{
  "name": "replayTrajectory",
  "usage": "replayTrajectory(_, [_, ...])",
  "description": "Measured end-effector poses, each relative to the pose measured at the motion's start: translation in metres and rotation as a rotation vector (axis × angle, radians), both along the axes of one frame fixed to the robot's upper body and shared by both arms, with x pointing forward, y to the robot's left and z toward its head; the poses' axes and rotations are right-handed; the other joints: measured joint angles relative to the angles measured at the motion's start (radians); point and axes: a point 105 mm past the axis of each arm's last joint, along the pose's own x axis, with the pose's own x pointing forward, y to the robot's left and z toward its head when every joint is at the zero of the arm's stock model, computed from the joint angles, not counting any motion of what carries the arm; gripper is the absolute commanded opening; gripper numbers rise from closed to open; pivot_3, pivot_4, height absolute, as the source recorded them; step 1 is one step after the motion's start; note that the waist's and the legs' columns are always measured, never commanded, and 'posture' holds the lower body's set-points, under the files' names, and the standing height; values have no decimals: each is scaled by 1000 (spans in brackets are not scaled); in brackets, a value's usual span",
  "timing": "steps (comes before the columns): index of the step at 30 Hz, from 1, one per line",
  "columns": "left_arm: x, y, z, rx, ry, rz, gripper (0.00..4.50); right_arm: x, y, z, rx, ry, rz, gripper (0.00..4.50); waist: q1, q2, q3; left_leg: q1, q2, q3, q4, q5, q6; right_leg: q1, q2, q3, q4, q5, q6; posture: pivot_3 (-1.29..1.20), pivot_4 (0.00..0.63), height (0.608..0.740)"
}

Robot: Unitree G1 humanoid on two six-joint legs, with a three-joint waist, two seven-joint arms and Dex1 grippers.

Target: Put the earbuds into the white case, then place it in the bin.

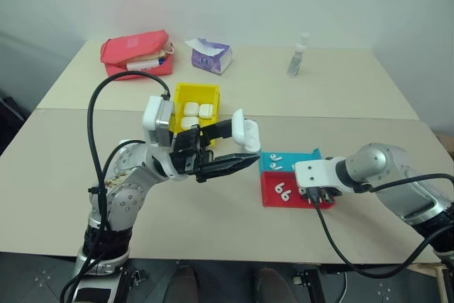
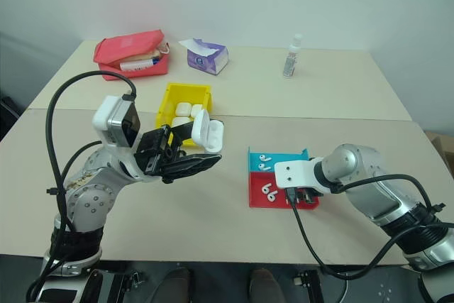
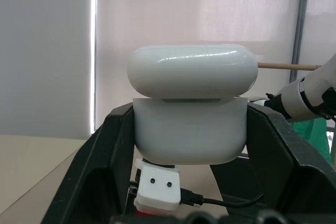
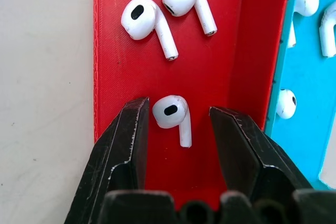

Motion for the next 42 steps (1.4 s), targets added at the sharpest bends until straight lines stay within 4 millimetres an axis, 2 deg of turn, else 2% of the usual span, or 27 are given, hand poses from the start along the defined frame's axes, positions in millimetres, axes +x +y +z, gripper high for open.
replayTrajectory(1, [-1,0,0,-2,-1,-3,2804,0,0,0,-2,1,5,2232,0,0,0,0,0,0,0,0,0,0,0,0,0,0,0,0,150,740])
replayTrajectory(5, [-1,1,-2,4,7,3,2804,-2,-1,-2,-18,13,20,976,0,0,0,0,0,0,0,0,0,0,0,0,0,0,0,0,150,740])
replayTrajectory(7, [-1,2,-2,5,7,5,2804,-3,0,-2,-18,12,24,601,0,0,0,0,0,0,0,0,0,1,0,0,0,0,0,0,150,740])
replayTrajectory(13, [-1,2,-2,8,5,3,2804,-2,0,-2,3,14,4,601,0,0,0,0,0,0,0,0,0,1,0,0,0,0,0,0,150,740])
replayTrajectory(17, [0,2,-3,7,4,-5,2804,-6,1,-1,76,48,-54,601,0,0,0,0,0,0,0,0,0,0,0,0,0,0,0,0,150,740])
replayTrajectory(19, [1,3,-3,4,4,-8,2804,-8,8,11,193,58,-89,601,-1,0,0,0,0,0,0,0,0,0,0,0,0,0,0,0,150,740])
replayTrajectory(22, [1,3,-2,1,-5,-16,2804,-7,15,43,414,36,-142,601,0,0,0,-1,0,-1,0,0,0,0,0,-1,0,0,0,0,150,740])
replayTrajectory(25, [4,3,2,-1,-16,-24,2804,-13,23,91,815,-3,-170,601,5,0,0,-1,0,-3,0,0,0,1,0,-3,-1,0,0,0,150,740])
replayTrajectory(27, [6,3,3,-3,-16,-25,2804,-20,23,111,1023,-16,-169,601,10,0,0,-1,0,-4,0,0,0,2,0,-4,-1,0,0,0,150,740])
replayTrajectory(30, [7,2,3,-8,-10,-35,2804,-30,21,134,1305,-6,-165,601,12,0,0,-1,0,-4,-1,0,0,1,0,-4,-1,0,0,0,150,740])
replayTrajectory(33, [9,0,5,-9,-15,-60,2804,-41,30,152,1542,34,-115,601,10,0,0,-1,0,-4,-1,0,0,1,0,-4,0,0,0,0,150,740])
replayTrajectory(36, [10,-1,2,-8,-6,-85,2804,-48,46,163,1658,86,-70,601,-1,1,0,-1,0,-4,-1,0,0,1,0,-4,0,0,0,0,150,740])
replayTrajectory(42, [15,-1,-1,-7,-3,-96,2804,-52,74,174,1707,133,-12,601,-4,1,0,-2,0,-4,-1,0,0,1,0,-4,0,0,0,0,150,740])
